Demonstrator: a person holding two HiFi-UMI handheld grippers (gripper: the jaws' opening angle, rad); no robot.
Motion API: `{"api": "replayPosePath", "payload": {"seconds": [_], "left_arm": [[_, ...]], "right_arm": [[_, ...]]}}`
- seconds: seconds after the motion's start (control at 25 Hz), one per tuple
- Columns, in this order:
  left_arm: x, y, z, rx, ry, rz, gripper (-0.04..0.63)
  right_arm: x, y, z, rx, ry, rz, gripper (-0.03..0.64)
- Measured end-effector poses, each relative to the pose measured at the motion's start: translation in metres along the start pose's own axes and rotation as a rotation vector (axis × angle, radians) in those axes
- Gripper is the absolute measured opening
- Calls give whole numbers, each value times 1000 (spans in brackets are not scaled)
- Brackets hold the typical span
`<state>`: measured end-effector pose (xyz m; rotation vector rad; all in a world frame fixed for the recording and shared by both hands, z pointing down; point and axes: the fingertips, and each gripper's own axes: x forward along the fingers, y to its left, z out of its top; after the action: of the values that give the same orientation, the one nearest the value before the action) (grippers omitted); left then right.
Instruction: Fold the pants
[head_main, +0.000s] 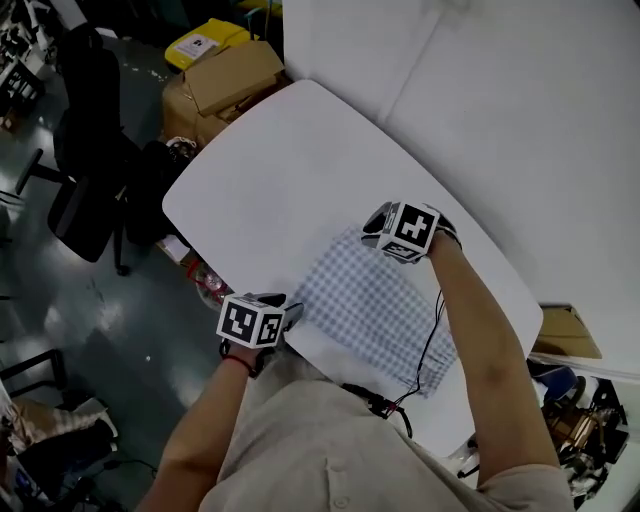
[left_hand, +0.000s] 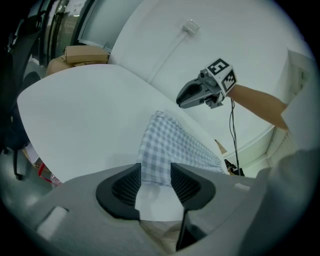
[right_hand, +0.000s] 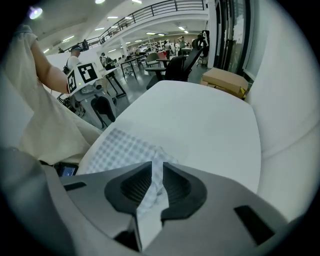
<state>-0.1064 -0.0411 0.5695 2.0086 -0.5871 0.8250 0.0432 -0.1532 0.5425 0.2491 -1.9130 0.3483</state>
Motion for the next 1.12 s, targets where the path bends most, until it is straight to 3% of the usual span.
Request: {"api": "replayPosePath", "payload": {"seconds": [0.2, 0.44, 0.6, 0.84, 0.96, 1.04, 1.12], "left_arm": [[13, 21, -3, -20, 54, 24, 172], [31, 31, 3, -30, 92, -11, 172], [39, 31, 4, -12, 122, -33, 172], [45, 35, 1, 32, 178, -29, 169], [46, 38, -1, 48, 203, -30, 124], [47, 35, -4, 48, 219, -44, 38], [45, 33, -5, 40, 223, -53, 26]], "right_arm": [[27, -25, 9, -9, 92, 59, 104], [59, -44, 10, 42, 166, 137, 132], [72, -43, 11, 21, 215, 189, 132], [83, -34, 5, 8, 290, 285, 71], [84, -32, 3, -5, 313, 303, 44], [82, -36, 4, -25, 314, 288, 34], [78, -42, 5, -40, 304, 266, 29]]}}
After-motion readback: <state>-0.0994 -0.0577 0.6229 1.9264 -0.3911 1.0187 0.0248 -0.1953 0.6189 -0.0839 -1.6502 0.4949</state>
